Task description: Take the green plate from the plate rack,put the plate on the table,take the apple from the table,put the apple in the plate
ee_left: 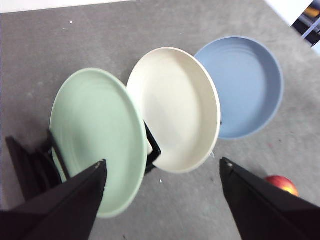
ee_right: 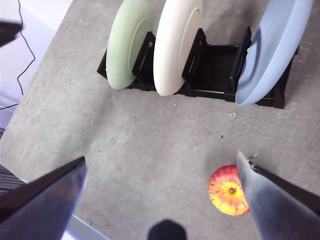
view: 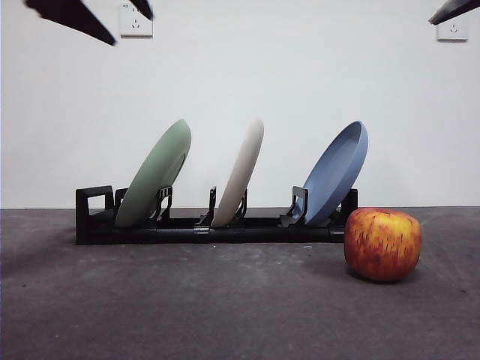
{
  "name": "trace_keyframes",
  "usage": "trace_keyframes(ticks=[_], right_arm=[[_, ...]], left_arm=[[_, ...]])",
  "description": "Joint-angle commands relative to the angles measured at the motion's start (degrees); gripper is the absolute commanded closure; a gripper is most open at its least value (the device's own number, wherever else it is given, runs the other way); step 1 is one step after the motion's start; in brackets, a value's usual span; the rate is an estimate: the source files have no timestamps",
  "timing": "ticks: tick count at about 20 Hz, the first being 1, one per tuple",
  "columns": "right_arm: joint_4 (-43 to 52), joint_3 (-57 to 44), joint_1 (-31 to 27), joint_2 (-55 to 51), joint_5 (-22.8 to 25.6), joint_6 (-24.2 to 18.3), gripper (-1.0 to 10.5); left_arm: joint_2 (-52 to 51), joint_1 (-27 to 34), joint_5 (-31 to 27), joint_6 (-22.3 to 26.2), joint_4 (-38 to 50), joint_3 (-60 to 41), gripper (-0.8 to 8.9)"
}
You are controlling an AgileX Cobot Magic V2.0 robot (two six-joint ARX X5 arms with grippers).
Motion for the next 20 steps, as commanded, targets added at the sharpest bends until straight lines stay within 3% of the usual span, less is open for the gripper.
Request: trace_keyframes(ticks=[1, 4, 7, 20], right_arm=[[0.33, 0.31, 0.07, 0.13, 0.17, 0.68, 4.4], [0.24, 0.31, 0.07, 0.13, 0.22, 1.62, 4.4], [0.11, 0.31, 0.07, 0.13, 0.42, 1.77, 4.4], [-0.07, 0.31, 0.07, 0.13, 2.75, 2.84, 4.5]], left_arm=[[7.56, -2.29, -4.52, 1.40, -3.10, 9.42, 4.36], [16.37, -3.78, -8.72, 2.38, -7.26, 19.89, 4.36], [22.88, -3.91, -8.83, 2.36, -9.03, 25.94, 4.36], [32.15, -4.13, -9.70, 2.36, -11.52, 26.47, 4.36]])
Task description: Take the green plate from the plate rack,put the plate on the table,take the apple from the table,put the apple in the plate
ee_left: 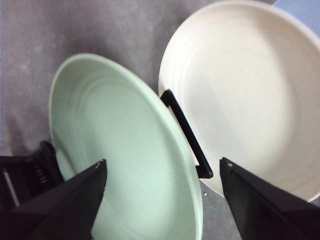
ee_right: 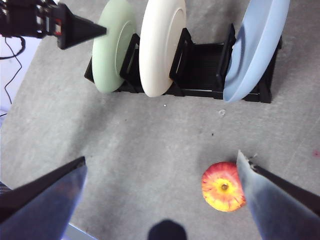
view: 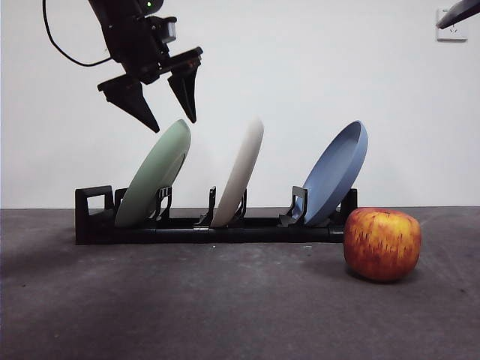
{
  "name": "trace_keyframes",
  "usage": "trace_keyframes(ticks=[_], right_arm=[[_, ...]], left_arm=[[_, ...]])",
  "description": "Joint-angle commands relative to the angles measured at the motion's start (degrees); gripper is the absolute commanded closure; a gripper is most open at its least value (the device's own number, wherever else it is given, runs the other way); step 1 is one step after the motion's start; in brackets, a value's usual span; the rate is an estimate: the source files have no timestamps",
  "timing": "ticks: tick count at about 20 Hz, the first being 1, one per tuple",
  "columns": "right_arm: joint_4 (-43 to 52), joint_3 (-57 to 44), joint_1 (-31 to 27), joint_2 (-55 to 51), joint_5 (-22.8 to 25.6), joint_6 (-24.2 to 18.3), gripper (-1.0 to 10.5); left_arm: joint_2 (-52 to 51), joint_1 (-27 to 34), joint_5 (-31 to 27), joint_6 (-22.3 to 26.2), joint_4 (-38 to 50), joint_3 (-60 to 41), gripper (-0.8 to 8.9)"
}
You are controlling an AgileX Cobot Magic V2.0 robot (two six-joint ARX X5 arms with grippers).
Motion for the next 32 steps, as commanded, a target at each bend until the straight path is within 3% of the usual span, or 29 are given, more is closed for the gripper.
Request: trace_keyframes(ticks=[1, 3, 5, 7, 13, 16, 20, 27, 32], right_arm=[[0.20, 0.28, 0.07, 0.11, 0.04, 0.46, 4.5], [0.20, 0.28, 0.07, 0.11, 0.09, 0.48, 4.5], [0.26, 0.28, 0.07, 0.11, 0.61, 0.61, 4.5], [0.28, 0.28, 0.07, 0.11, 0.87, 0.61, 4.5], [0.70, 0.28, 0.04, 0.11, 0.92, 0.63, 4.5], [0.72, 0.28, 0.04, 0.11, 0.92, 0.68, 4.5], [0.90, 0.28, 0.04, 0.11, 0.96, 0.66, 4.5], [1.75, 0.28, 0.04, 0.11, 1.51, 0.59, 4.5], [2.19, 0.28, 0.04, 0.11, 1.51, -0.98, 4.5]], left_arm=[[1.16, -0.22, -0.11, 0.70, -0.11, 0.13, 4.40], [1.22, -0.22, -0.11, 0.72, -0.20, 0.13, 4.83], [1.22, -0.22, -0.11, 0.77, -0.24, 0.13, 6.84], [1.22, -0.22, -0.11, 0.87, -0.44, 0.13, 8.23], [0.98, -0.42, 0.63, 0.61, -0.94, 0.74, 8.22], [0.74, -1.09, 3.65, 0.39, -2.86, 4.35, 8.22], [0.74, -2.73, 6.58, 0.39, -7.78, 16.72, 8.22], [-0.04, -7.93, 6.36, 1.73, -20.92, 46.45, 8.22], [-11.23, -15.19, 3.23, 5.01, -21.27, 43.63, 8.22]])
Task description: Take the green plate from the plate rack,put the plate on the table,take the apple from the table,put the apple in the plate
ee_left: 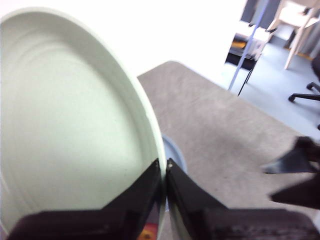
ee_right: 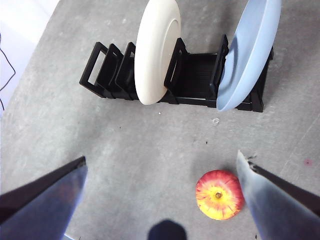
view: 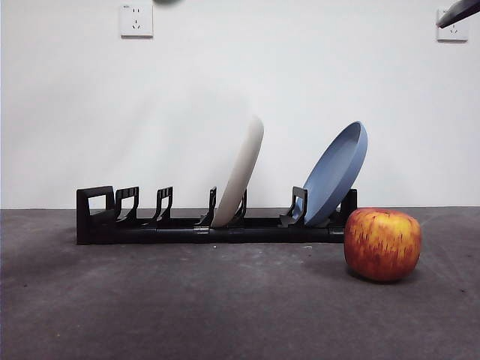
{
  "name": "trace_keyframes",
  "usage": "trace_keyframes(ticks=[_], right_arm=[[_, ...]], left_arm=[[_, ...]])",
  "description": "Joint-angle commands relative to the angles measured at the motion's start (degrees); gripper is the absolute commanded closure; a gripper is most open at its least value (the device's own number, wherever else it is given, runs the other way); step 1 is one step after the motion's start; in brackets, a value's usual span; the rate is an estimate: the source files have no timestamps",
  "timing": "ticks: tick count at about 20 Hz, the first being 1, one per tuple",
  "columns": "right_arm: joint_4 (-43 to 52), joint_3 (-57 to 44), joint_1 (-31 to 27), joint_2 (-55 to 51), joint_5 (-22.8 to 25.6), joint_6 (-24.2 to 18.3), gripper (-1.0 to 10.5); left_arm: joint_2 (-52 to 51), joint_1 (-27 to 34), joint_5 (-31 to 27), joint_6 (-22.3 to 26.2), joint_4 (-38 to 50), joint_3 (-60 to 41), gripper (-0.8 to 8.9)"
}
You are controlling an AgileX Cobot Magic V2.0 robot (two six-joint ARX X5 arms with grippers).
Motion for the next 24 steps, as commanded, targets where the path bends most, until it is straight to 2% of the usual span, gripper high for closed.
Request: trace_keyframes(ticks=[1, 4, 7, 12, 15, 17, 21, 24], right_arm=[[0.46, 0.28, 0.04, 0.11, 0.00, -0.85, 4.5], [0.57, 0.28, 0.00, 0.11, 0.00, -0.85, 4.5], [0.55, 0.28, 0.00, 0.11, 0.00, -0.85, 4.5], [0.50, 0.28, 0.00, 0.11, 0.00, -0.83, 4.5], [0.50, 0.28, 0.00, 0.11, 0.00, -0.79, 4.5], [0.31, 0.28, 0.00, 0.11, 0.00, -0.79, 4.5], [-0.74, 0.28, 0.00, 0.11, 0.02, -0.76, 4.5], [-1.51, 0.28, 0.00, 0.11, 0.02, -0.79, 4.5]], left_arm=[[-6.03, -4.70, -5.62, 3.63, -0.26, -4.15, 8.22], [-15.78, -12.35, -15.02, 5.60, -0.24, -16.74, 8.22], [-25.07, -18.32, -18.60, 5.29, -0.24, -33.20, 8.22], [-36.00, -23.63, -23.30, -1.40, -0.24, -61.77, 8.22], [-37.64, -24.00, -25.14, -5.31, 0.11, -74.60, 8.22], [-37.62, -24.24, -27.87, -6.51, 6.60, -82.88, 8.22], [-35.95, -24.30, -27.78, -6.49, 27.93, -95.19, 8.22], [-31.12, -24.30, -27.78, -6.49, 33.53, -96.80, 8.22]])
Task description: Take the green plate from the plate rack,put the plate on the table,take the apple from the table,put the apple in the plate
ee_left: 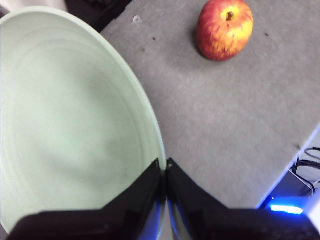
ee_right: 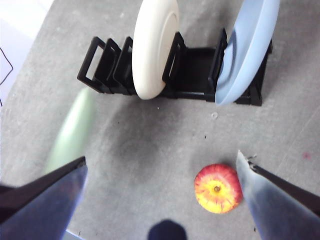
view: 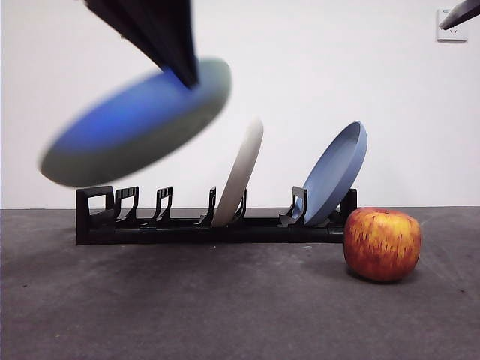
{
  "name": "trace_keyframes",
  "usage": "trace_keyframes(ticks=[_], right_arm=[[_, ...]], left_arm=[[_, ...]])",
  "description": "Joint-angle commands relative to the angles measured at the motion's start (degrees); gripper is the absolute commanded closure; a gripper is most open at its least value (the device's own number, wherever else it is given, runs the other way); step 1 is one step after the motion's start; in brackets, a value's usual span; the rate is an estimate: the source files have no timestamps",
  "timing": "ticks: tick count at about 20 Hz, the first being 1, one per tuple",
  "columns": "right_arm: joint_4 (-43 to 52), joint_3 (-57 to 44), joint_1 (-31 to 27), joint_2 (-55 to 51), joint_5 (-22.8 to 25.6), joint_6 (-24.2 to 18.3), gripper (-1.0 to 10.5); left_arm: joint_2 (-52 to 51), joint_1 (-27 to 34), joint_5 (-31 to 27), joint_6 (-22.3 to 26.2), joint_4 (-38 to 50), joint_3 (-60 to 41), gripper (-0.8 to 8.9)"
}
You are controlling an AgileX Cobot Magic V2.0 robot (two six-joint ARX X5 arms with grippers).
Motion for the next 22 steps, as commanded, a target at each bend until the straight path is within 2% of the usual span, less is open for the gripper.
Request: trace_keyframes(ticks=[1, 7, 12, 17, 21, 22], right_arm=[[-0.07, 0.28, 0.00, 0.11, 0.02, -0.44, 4.5], [-0.07, 0.28, 0.00, 0.11, 0.09, -0.44, 4.5], [-0.04, 0.28, 0.00, 0.11, 2.19, -0.44, 4.5], [-0.07, 0.28, 0.00, 0.11, 3.02, -0.44, 4.5], [-0.11, 0.28, 0.00, 0.11, 3.02, -0.44, 4.5], [-0.11, 0.28, 0.00, 0.11, 3.02, -0.44, 4.5]], left_arm=[[4.28, -0.17, -0.55, -0.17, 3.41, -0.33, 8.22], [17.64, -0.22, -0.55, 0.28, 8.70, -0.33, 8.22], [25.27, -2.10, -0.50, 0.02, 11.78, -0.33, 8.22], [29.24, -4.70, -0.50, 0.07, 13.92, -0.33, 8.22], [28.65, -4.44, -0.52, 0.11, 13.70, -0.20, 8.09], [28.09, -4.09, -0.50, 0.28, 13.70, -0.17, 7.56]])
